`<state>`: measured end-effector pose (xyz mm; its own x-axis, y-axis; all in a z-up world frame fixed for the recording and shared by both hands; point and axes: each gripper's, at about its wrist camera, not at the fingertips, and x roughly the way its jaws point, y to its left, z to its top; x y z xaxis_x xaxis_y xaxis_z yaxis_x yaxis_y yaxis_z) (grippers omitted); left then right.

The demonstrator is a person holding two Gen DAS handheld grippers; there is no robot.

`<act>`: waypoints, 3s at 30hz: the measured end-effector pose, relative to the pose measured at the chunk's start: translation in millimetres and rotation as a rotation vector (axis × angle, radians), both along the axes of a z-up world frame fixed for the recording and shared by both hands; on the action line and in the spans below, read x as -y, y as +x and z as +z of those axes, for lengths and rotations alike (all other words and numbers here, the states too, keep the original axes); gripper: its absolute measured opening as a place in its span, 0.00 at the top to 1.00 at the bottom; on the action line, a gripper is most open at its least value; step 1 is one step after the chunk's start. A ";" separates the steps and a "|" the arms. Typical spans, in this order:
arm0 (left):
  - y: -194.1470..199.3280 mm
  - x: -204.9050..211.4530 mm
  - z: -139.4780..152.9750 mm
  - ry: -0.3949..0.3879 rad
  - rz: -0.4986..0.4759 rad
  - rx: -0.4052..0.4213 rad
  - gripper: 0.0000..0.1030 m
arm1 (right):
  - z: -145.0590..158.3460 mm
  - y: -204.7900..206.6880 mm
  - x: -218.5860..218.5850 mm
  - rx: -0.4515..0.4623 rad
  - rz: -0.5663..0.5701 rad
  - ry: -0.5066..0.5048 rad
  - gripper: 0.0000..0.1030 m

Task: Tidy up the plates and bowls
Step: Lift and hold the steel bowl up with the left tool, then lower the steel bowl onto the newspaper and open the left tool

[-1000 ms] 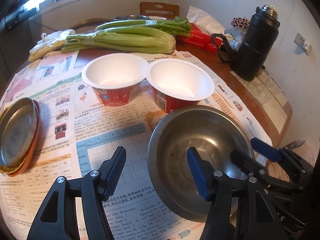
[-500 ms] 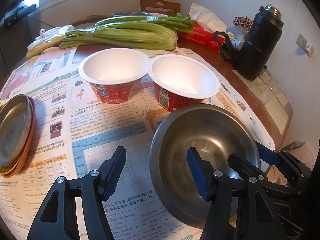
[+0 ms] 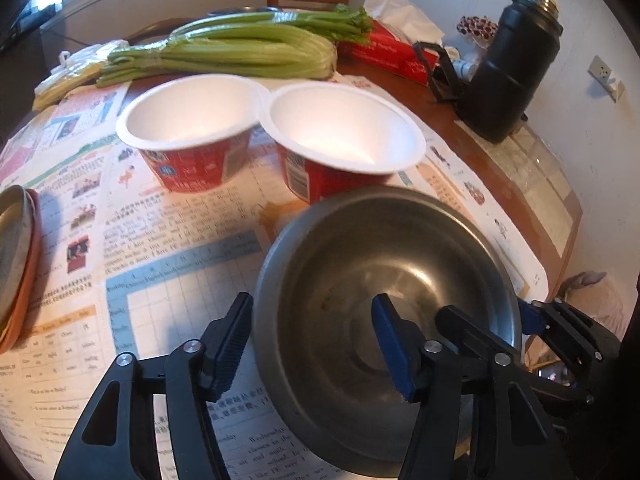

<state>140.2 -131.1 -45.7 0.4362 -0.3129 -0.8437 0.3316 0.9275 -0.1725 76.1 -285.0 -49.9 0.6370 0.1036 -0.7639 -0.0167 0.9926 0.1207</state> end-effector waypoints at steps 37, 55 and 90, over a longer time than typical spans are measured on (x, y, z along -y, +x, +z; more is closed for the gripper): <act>-32.5 -85.2 39.7 -0.058 0.107 0.106 0.43 | 40.7 -16.1 -84.2 0.065 0.150 -0.017 0.64; -41.5 -123.1 38.6 -0.067 0.165 0.103 0.43 | 32.3 -6.6 -116.2 0.013 0.224 0.028 0.64; -20.4 -88.2 1.9 0.033 0.102 0.057 0.41 | -4.1 4.6 -88.3 -0.056 0.187 0.066 0.64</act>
